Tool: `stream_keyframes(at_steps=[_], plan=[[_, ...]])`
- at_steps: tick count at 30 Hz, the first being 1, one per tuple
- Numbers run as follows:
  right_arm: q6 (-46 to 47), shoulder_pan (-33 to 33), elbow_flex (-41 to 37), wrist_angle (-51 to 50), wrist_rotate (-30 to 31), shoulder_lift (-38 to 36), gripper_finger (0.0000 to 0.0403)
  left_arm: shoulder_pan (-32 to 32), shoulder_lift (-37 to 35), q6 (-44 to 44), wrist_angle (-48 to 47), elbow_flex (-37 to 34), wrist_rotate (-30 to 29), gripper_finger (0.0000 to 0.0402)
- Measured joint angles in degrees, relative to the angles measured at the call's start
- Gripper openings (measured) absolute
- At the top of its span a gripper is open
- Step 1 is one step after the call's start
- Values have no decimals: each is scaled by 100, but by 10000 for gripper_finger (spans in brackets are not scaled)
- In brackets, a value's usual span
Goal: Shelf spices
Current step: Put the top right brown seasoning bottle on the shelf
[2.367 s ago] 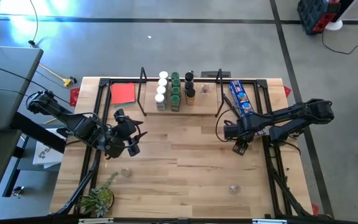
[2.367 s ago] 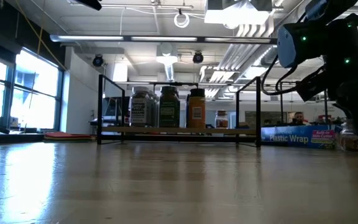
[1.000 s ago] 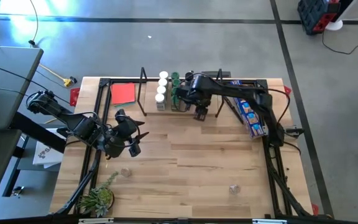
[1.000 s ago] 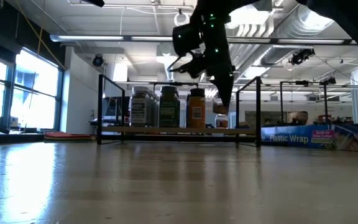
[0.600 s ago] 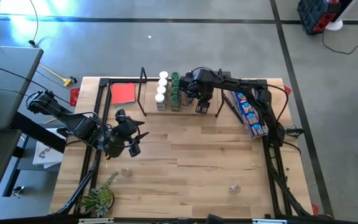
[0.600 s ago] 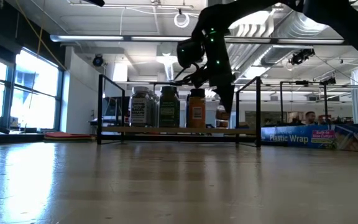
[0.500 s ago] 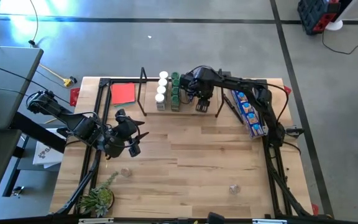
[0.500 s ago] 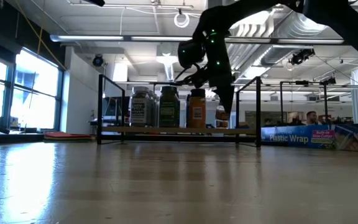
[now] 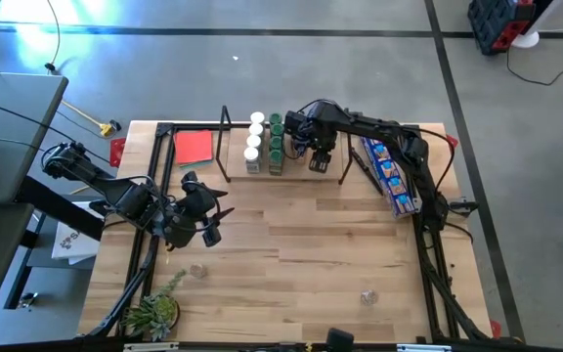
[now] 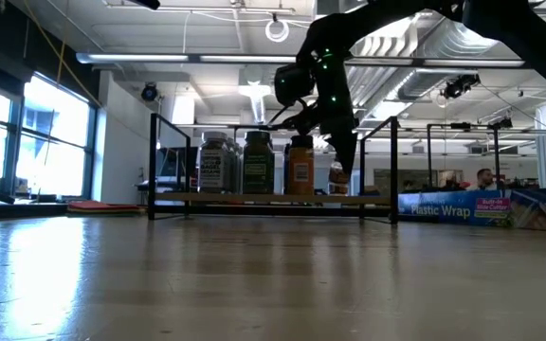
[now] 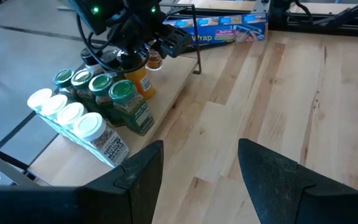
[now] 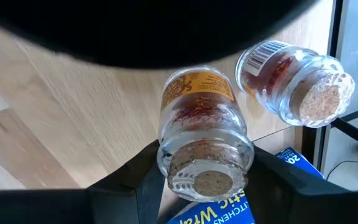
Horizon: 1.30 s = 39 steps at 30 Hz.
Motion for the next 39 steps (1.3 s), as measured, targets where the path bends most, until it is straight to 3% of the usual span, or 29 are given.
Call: stream_keyframes(at_steps=[7,12,22,29,31,35,39], plan=[[-152,-37,0,-20,-384,0,184,0,0,0,81,0,12,201],[-97,-37,0,-17,-378,0,210,0,0,0,106,0,38,201],[-4,-29,-4,-142,166,-53,231,0,0,-2,116,0,52,201],[-2,88,-9,-223,326,-582,231,0,0,-2,114,0,54,201],[24,143,-9,-270,92,-731,231,0,0,-2,114,0,28,201],[-422,324,-7,-419,-1240,-861,229,0,0,31,112,0,28,201],[-683,475,-146,-183,-1306,-813,202,0,0,92,102,0,29,201]])
